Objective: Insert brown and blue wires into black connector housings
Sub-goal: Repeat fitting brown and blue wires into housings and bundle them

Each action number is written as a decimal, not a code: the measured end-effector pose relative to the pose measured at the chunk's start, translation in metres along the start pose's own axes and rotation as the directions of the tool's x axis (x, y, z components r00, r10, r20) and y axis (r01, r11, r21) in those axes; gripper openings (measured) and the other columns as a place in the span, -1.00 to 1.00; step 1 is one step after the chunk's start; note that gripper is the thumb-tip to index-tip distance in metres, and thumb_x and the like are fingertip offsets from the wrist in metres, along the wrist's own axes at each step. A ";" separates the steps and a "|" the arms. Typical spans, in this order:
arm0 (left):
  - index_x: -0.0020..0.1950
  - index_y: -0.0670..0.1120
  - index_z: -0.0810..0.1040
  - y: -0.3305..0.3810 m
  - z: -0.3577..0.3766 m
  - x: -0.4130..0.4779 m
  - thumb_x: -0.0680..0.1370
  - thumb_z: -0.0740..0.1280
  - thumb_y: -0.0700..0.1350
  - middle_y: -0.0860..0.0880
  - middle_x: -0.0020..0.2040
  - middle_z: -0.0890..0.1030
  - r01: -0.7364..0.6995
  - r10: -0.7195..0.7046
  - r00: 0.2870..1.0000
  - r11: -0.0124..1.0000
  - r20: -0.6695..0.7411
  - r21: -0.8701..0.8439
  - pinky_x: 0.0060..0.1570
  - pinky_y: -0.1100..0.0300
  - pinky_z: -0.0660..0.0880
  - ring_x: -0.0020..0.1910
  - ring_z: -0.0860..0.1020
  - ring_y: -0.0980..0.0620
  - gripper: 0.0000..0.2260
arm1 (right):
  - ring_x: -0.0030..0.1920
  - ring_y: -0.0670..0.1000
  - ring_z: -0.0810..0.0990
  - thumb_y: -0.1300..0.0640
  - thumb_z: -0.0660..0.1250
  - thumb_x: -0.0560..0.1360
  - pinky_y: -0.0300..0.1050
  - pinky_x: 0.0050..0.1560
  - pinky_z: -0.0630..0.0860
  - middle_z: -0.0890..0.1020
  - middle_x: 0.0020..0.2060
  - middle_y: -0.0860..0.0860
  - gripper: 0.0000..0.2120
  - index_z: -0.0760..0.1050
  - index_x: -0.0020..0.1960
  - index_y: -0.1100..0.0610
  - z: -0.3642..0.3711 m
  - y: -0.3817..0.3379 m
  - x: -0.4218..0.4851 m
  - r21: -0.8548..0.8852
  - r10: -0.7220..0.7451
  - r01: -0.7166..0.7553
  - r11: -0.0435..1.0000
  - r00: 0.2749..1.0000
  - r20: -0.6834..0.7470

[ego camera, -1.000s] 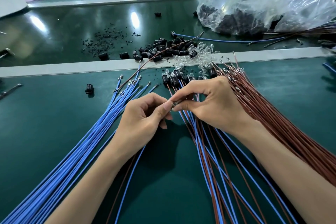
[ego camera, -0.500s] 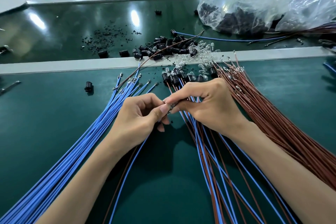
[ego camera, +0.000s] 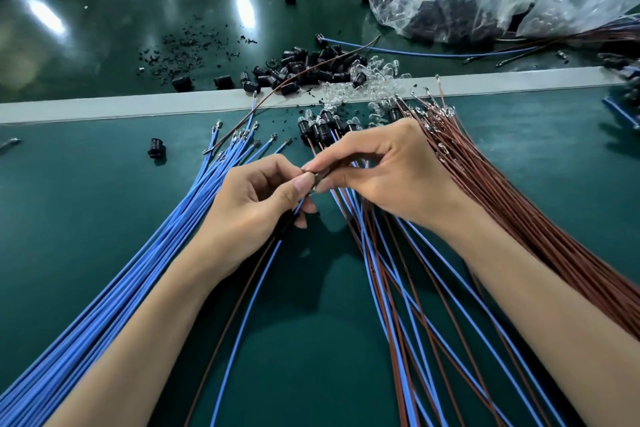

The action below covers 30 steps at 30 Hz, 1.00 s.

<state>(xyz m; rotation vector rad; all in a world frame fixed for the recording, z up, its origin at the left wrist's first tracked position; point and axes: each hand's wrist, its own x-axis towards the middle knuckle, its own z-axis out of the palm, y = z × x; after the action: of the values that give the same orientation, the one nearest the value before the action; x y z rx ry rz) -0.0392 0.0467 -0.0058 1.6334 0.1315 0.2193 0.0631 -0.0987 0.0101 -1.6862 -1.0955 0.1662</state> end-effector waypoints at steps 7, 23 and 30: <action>-0.24 -0.14 0.50 -0.003 0.002 0.002 0.47 0.31 -0.09 0.01 -0.39 0.61 -0.044 0.046 0.999 0.997 -0.022 0.062 -0.36 0.32 0.48 -0.48 0.54 0.10 -0.86 | -0.24 -0.15 0.66 0.36 0.53 0.28 -0.35 -0.11 0.55 0.68 -0.26 0.01 -0.80 0.66 -0.09 0.29 -0.005 0.000 0.002 0.032 0.087 -0.087 0.996 0.996 0.021; -0.27 -0.14 0.51 0.000 0.004 0.002 0.43 0.33 -0.08 0.00 -0.46 0.59 -0.013 0.015 0.999 0.998 -0.032 0.061 -0.45 0.36 0.44 -0.53 0.51 0.10 -0.85 | -0.25 -0.01 0.69 0.48 0.45 0.32 -0.19 -0.14 0.62 0.70 -0.25 0.16 -0.83 0.65 -0.12 0.32 0.005 0.007 -0.001 0.073 0.031 -0.029 0.997 0.999 -0.022; -0.27 -0.14 0.46 -0.001 -0.004 0.006 0.49 0.34 -0.15 0.01 -0.45 0.56 -0.009 0.010 1.000 0.999 0.030 -0.031 -0.43 0.34 0.41 -0.50 0.44 0.09 -0.84 | -0.25 0.04 0.65 0.43 0.48 0.31 -0.19 -0.10 0.60 0.65 -0.11 0.17 -0.76 0.63 -0.02 0.33 0.004 0.003 0.004 -0.024 -0.060 0.060 0.998 0.998 -0.010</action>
<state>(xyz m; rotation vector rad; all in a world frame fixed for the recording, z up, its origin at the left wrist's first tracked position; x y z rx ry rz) -0.0345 0.0514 -0.0058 1.6059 0.0971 0.2027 0.0646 -0.0932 0.0070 -1.6717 -1.1428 0.1060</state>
